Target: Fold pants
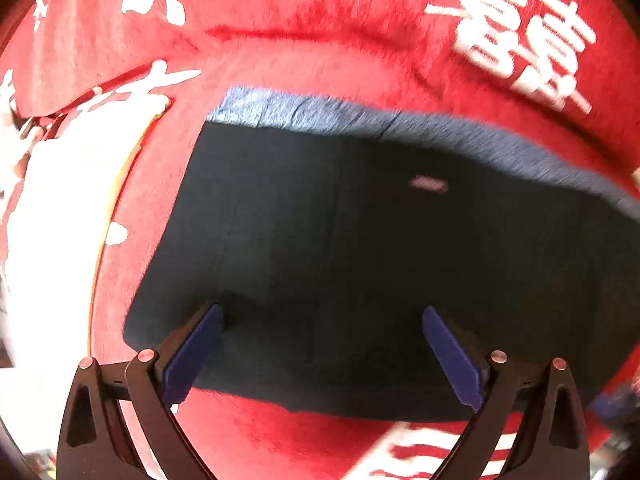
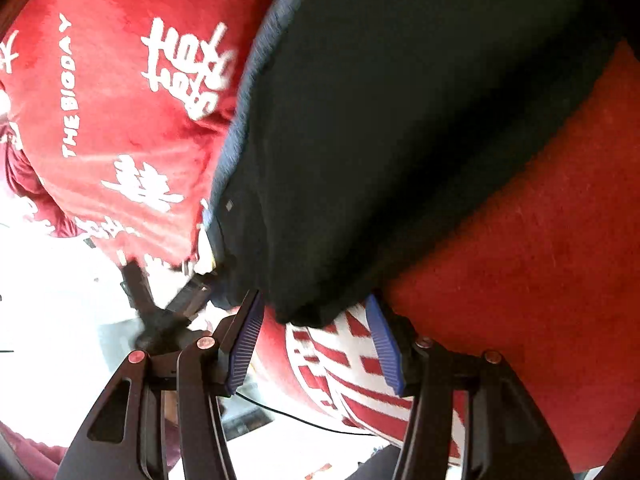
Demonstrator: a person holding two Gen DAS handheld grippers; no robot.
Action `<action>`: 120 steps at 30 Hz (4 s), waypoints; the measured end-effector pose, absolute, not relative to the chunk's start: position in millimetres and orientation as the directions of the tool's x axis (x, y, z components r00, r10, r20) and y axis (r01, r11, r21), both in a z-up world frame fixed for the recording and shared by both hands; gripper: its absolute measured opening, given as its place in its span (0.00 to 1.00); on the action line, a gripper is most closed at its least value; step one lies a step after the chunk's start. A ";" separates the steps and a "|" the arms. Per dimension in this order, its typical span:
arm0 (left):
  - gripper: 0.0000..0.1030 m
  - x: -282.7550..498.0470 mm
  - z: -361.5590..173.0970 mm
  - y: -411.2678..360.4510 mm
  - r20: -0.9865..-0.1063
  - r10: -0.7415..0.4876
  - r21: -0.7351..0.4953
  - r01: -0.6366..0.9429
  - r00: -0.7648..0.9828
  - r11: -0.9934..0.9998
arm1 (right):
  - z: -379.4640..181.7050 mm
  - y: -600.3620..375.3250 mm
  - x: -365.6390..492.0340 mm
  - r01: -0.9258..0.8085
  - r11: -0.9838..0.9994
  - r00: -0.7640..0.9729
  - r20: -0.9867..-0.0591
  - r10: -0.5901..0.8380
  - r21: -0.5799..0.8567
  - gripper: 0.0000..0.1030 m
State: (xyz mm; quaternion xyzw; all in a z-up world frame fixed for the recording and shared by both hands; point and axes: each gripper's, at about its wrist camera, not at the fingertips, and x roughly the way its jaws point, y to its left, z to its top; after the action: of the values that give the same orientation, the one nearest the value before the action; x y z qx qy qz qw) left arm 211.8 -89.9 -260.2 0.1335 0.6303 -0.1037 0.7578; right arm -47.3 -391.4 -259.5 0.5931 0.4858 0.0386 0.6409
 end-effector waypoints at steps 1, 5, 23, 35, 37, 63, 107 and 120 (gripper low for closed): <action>0.97 209.0 -264.3 -91.6 -0.981 0.015 0.084 0.351 0.195 0.933 | -255.0 -392.1 -47.3 0.519 0.303 0.534 -0.580 0.615 0.799 0.55; 0.99 196.8 -264.4 -94.9 -0.970 0.033 0.129 0.390 0.243 0.912 | -256.6 -392.9 -39.9 0.527 0.342 0.501 -0.610 0.614 0.778 0.55; 0.99 195.8 -261.8 -90.7 -0.970 0.006 0.102 0.384 0.245 0.917 | -240.1 -409.0 -36.2 0.527 0.425 0.474 -0.670 0.572 0.736 0.35; 0.92 179.6 -233.2 -123.2 -0.979 -0.059 0.033 0.431 0.198 0.902 | -251.9 -414.1 -17.5 0.539 0.379 0.501 -0.648 0.573 0.752 0.12; 0.92 160.3 -215.0 -150.7 -0.970 -0.172 -0.067 0.493 0.172 0.867 | -239.3 -412.4 -18.9 0.511 0.393 0.514 -0.639 0.572 0.764 0.10; 0.97 116.3 -259.9 -225.1 -0.984 -0.104 -0.025 0.461 0.148 0.887 | -190.3 -603.0 -139.0 0.797 0.423 0.449 -0.891 0.063 0.432 0.43; 1.00 91.9 -258.2 -313.3 -0.982 -0.098 0.003 0.535 0.160 0.845 | -204.4 -514.0 -48.4 0.370 0.912 0.356 -0.934 0.037 0.177 0.52; 1.00 113.9 -240.3 -379.7 -0.975 -0.126 -0.003 0.559 0.181 0.829 | -201.2 -535.8 -55.2 0.418 0.852 0.370 -0.915 0.158 0.316 0.56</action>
State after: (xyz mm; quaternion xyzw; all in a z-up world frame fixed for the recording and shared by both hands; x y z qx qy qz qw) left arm 113.9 -379.7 -240.3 0.1812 0.5974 -0.2294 0.7468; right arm -55.2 -535.8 -201.2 0.2596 0.5549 -0.0827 0.7860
